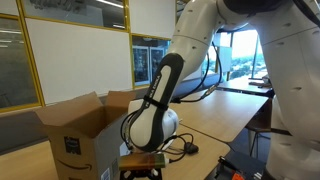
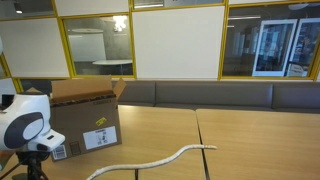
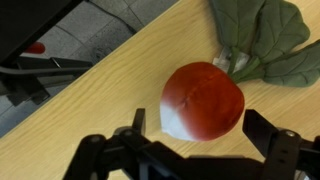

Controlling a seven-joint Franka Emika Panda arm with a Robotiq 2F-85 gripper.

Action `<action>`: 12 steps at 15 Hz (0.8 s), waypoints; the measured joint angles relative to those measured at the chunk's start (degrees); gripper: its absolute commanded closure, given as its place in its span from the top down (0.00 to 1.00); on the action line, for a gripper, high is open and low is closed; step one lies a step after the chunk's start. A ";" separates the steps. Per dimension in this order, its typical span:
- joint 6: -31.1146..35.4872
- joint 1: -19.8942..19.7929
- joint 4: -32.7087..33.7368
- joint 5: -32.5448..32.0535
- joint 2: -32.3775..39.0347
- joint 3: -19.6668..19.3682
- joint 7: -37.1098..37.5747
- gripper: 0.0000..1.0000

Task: Put the radish, white rope and black measuring tape inside the brown box

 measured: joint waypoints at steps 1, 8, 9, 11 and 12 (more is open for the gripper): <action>0.00 0.55 0.93 0.64 0.99 0.00 0.78 1.00; 0.00 1.32 3.61 4.18 3.85 -0.04 2.56 1.00; 0.00 1.29 3.61 4.74 3.98 -0.05 2.55 1.00; 0.00 1.26 3.61 5.45 4.16 -0.07 2.55 0.74; -0.01 1.23 3.61 5.59 4.20 -0.08 2.55 0.66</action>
